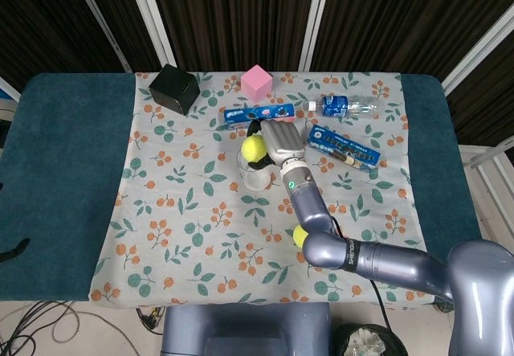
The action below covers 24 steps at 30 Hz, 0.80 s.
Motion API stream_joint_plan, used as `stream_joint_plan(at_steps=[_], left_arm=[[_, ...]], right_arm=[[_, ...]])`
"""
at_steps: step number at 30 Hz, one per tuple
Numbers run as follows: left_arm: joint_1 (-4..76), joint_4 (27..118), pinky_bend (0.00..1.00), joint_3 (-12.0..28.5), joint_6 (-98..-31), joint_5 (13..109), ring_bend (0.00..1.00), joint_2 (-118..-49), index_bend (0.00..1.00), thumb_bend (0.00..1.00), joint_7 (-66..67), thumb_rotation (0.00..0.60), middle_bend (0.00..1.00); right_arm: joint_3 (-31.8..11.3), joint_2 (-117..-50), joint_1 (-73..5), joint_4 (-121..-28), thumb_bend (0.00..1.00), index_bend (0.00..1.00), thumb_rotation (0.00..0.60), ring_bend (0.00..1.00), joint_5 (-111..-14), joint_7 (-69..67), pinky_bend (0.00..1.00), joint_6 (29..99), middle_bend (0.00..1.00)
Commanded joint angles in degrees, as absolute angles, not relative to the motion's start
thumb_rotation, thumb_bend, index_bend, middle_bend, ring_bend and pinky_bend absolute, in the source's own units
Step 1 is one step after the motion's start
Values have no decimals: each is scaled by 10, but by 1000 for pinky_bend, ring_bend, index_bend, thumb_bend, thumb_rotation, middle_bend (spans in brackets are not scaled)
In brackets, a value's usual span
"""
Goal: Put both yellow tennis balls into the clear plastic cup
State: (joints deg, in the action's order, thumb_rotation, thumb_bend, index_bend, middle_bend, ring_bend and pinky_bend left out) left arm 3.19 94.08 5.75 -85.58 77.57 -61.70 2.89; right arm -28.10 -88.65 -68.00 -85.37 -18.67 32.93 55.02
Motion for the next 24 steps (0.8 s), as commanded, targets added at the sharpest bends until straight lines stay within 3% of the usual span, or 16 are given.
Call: stream_joint_plan(at_steps=[1,3,9,18,24], left_arm=[[32,941,84,57,-856,776,0,-617,71,125,30,600,0],[32,941,84,57,-856,776,0,-617,71,125,31,600,0],[31,939,84,58,-858,774,0,-618,71,124,32,600,0],[30,939,84,59,-858,771,0,-619,71,124,34,600,0],[31,942,84,57,-856,773,0,-620,71,124,41,600,0]], right_arm=[[-275,-885,-683,-855,324,302,600,208,-178,333,35,550,179],[-268,-881,-688,-857,288,216,600,179,-162,346,25,545,118],[-266,-859,-697,-877,233,99,600,149,-137,354,19,534,64],[-272,-825,-701,-911,232,88,600,147,-132,349,19,559,60],[-246,-739,-642,-1019,232,95,600,147,-200,338,19,613,60]])
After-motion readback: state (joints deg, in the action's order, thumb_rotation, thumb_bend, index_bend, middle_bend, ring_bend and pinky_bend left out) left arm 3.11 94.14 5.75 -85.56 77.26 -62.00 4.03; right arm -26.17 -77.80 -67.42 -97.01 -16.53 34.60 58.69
